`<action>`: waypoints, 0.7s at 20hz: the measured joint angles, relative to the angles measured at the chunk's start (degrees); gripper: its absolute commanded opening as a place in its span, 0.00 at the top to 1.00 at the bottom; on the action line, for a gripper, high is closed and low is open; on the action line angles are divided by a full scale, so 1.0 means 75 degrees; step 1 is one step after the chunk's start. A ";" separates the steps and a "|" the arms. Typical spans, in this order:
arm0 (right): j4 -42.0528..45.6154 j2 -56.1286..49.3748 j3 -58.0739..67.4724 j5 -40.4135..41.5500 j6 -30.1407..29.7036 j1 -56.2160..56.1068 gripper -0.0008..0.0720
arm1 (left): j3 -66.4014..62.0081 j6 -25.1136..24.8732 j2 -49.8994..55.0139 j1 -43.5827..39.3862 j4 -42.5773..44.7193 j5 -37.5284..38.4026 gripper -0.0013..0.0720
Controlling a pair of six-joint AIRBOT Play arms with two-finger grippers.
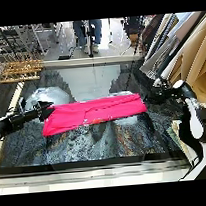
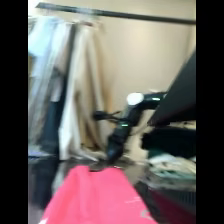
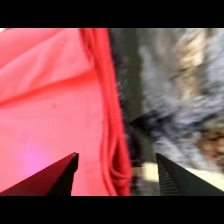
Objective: Fold the clothes and pants, and hang the long-sleeved shirts on hangers.
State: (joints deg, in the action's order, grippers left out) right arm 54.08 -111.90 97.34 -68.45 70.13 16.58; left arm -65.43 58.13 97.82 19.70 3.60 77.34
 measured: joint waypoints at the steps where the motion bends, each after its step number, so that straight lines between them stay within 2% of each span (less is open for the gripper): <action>1: -0.0227 -0.0128 0.0003 -0.0105 -0.0047 0.0006 0.19 | 0.0000 -0.0067 -0.0090 -0.0050 0.0248 0.0122 0.63; 2: -0.0437 -0.0245 0.0003 -0.0189 -0.0102 0.0000 0.19 | 0.0000 -0.0119 -0.0207 -0.0093 0.0589 0.0198 0.65; 3: -0.0664 -0.0367 0.0003 -0.0259 -0.0166 -0.0023 0.21 | 0.0000 -0.0157 -0.0323 -0.0128 0.0965 0.0216 0.70; 4: -0.0903 -0.0460 0.0012 -0.0303 -0.0221 -0.0055 0.26 | 0.0000 -0.0184 -0.0458 -0.0163 0.1399 0.0227 0.72; 5: -0.1119 -0.0568 0.0032 -0.0367 -0.0277 -0.0108 0.52 | 0.0000 -0.0207 -0.0592 -0.0201 0.1824 0.0169 0.80; 6: -0.1166 -0.0667 0.0070 -0.0414 -0.0300 -0.0160 0.81 | 0.0000 -0.0221 -0.0699 -0.0245 0.2235 0.0064 0.82; 7: -0.1154 -0.0758 0.0137 -0.0493 -0.0312 -0.0216 0.96 | 0.0000 -0.0236 -0.0801 -0.0312 0.2681 -0.0085 0.82; 8: -0.1189 -0.0793 0.0236 -0.0571 -0.0341 -0.0254 0.96 | 0.0000 -0.0239 -0.0874 -0.0396 0.3037 -0.0242 0.82; 10: -0.1160 -0.0691 0.0487 -0.0761 -0.0353 -0.0309 0.96 | 0.0000 -0.0254 -0.0982 -0.0635 0.3652 -0.0597 0.97; 12: -0.0425 -0.0294 0.0656 -0.1131 -0.0076 -0.0344 0.96 | 0.0000 -0.0262 -0.1037 -0.1011 0.4054 -0.0825 0.97; 14: 0.1000 0.0300 0.0740 -0.1443 0.0379 -0.0370 0.96 | 0.0000 -0.0259 -0.1058 -0.1463 0.4348 -0.1119 0.97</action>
State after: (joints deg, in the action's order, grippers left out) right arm 61.58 -109.65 102.89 -79.26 72.97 13.80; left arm -65.43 56.18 89.89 8.73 36.21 68.95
